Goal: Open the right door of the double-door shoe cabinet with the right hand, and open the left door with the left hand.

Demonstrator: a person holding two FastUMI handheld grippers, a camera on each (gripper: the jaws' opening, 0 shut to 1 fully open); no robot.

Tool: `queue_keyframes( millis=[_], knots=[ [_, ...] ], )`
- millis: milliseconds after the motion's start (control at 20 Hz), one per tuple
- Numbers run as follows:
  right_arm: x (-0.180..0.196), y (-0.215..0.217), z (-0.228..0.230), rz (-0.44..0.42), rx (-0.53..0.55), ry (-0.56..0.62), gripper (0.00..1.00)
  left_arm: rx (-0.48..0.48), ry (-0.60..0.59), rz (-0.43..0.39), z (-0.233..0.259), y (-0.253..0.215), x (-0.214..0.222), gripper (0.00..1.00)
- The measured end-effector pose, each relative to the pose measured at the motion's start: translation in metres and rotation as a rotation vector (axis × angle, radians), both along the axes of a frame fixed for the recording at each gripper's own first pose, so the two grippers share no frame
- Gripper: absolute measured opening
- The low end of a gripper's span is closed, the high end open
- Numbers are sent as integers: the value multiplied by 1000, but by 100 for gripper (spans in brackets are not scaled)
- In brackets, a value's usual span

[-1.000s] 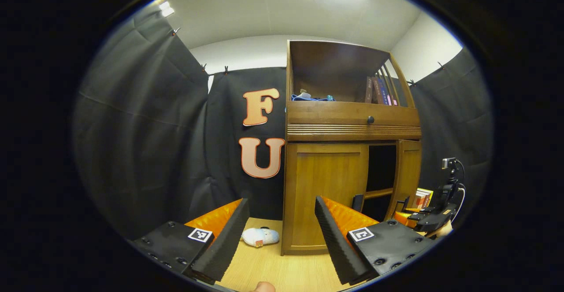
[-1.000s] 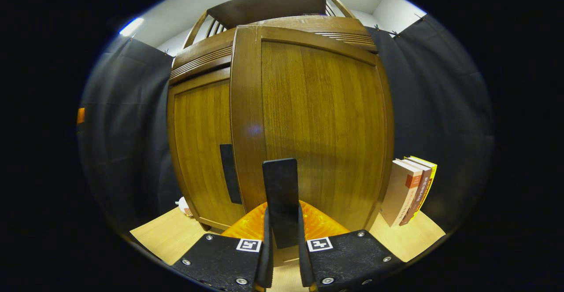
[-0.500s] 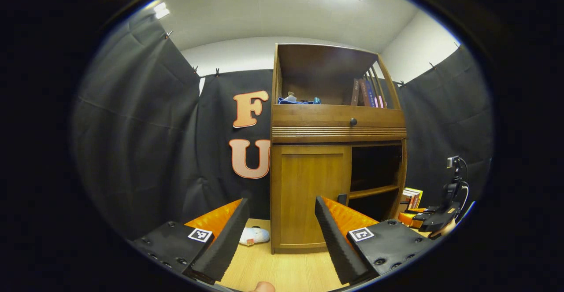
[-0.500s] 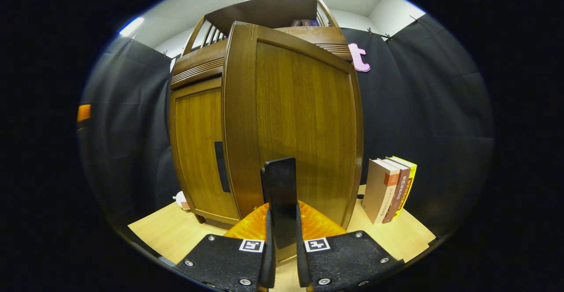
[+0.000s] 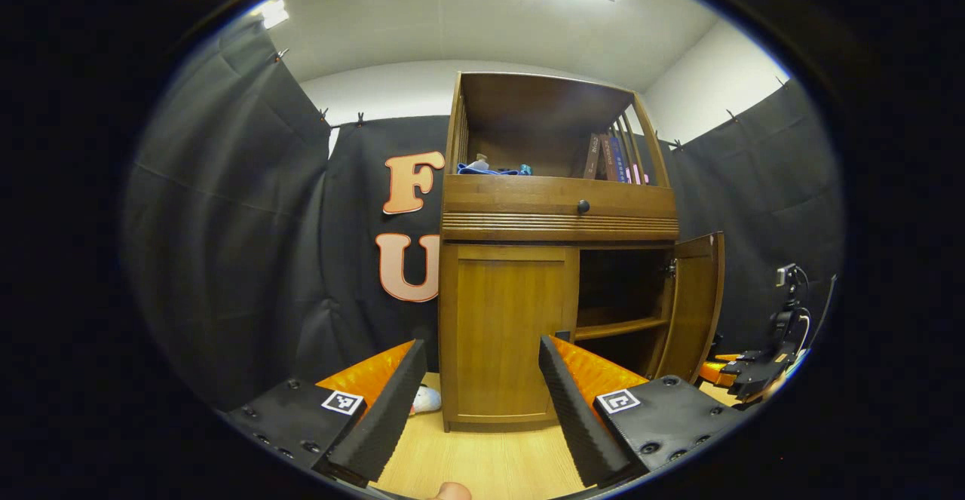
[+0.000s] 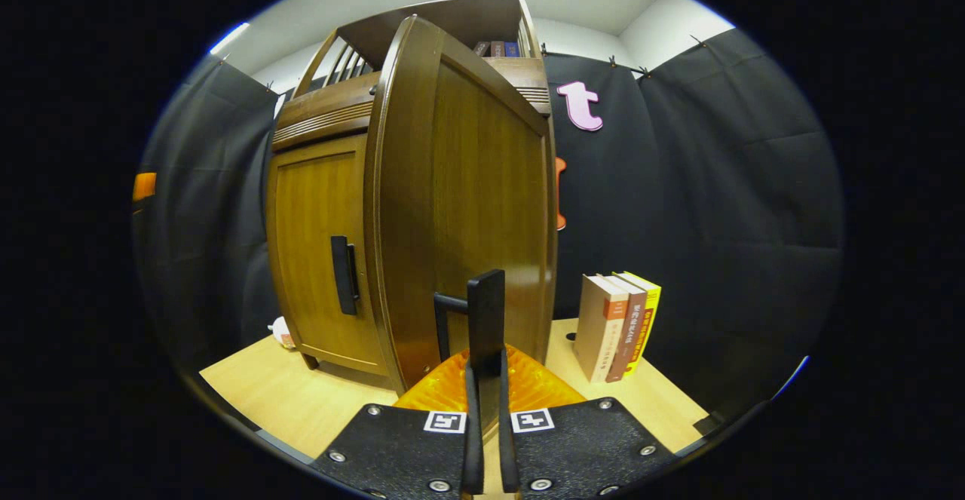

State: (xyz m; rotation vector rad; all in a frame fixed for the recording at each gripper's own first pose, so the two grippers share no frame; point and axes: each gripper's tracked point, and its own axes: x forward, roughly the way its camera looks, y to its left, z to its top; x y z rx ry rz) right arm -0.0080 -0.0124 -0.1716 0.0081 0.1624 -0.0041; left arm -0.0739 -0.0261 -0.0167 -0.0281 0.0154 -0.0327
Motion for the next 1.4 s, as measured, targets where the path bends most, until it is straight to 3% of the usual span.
queue_keyframes(
  millis=[50, 100, 150, 200, 250, 400, 500, 550, 650, 750, 800, 850, 1400],
  knots=[
    [-3, -7, 0, -12, -9, 1, 12, -3, -2, -3, 1, -3, 1, 94],
    [-4, -14, 1, -19, -18, -1, 5, -5, -5, -5, 1, -7, 2, 94],
    [-6, -20, 2, -25, -22, -5, 4, -5, -7, -7, 1, -11, 3, 94],
    [-6, -27, 2, -32, -23, -7, 8, -4, -7, -10, 0, -14, 4, 94],
    [-7, -35, 2, -36, -24, -6, 3, -2, -5, -13, -1, -19, 5, 94],
    [-10, -51, 3, -39, -27, -10, 8, 6, 1, -17, -4, -29, 10, 94],
    [-10, -63, 2, -30, -19, -13, 2, 10, 4, -18, -6, -38, 14, 94],
    [-10, -68, 3, -25, -19, -15, 7, 11, 6, -20, -8, -38, 15, 94],
    [-9, -80, 2, -17, -25, -18, 7, 13, 12, -22, -11, -49, 20, 94],
    [-9, -89, 2, 5, -10, -20, 2, 14, 10, -24, -12, -61, 28, 94],
    [-8, -97, 3, 4, -3, -19, 7, 14, 8, -25, -12, -65, 31, 94],
    [-7, -101, 1, 17, 12, -19, 0, 14, 8, -26, -12, -69, 33, 94],
    [-1, -128, 0, 91, 96, -31, 0, 9, 10, -28, -18, -98, 50, 94]
  ],
)
